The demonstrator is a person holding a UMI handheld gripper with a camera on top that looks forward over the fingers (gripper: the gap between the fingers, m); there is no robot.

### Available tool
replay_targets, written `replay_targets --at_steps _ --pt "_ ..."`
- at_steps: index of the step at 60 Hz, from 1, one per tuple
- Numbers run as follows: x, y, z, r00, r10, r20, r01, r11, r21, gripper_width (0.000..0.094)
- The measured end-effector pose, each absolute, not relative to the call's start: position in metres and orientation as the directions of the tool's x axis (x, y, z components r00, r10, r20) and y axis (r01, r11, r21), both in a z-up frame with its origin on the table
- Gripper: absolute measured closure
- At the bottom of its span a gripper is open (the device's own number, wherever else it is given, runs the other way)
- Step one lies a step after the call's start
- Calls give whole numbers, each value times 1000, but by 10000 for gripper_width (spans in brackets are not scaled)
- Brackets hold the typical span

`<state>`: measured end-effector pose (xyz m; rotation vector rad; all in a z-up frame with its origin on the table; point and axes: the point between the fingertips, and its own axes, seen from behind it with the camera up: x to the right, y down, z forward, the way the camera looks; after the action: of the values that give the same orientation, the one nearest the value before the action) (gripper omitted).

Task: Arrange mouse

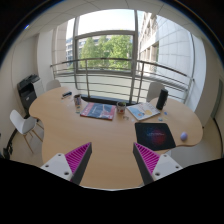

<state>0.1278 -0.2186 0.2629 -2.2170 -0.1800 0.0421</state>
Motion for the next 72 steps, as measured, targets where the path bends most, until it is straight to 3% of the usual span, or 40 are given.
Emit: replay_targets --at_steps 10,22,47,59,72 --pt "165 -219 244 997 67 29 65 -633 -772 87" --pt "309 -197 170 998 -27 63 31 -642 -766 90" --pt "586 -79 67 981 -133 141 42 -566 -823 89" --pt "660 -8 18 982 -161 102 -11 -583 -812 89" --pt "690 42 -4 980 -195 37 -87 -588 -804 81"
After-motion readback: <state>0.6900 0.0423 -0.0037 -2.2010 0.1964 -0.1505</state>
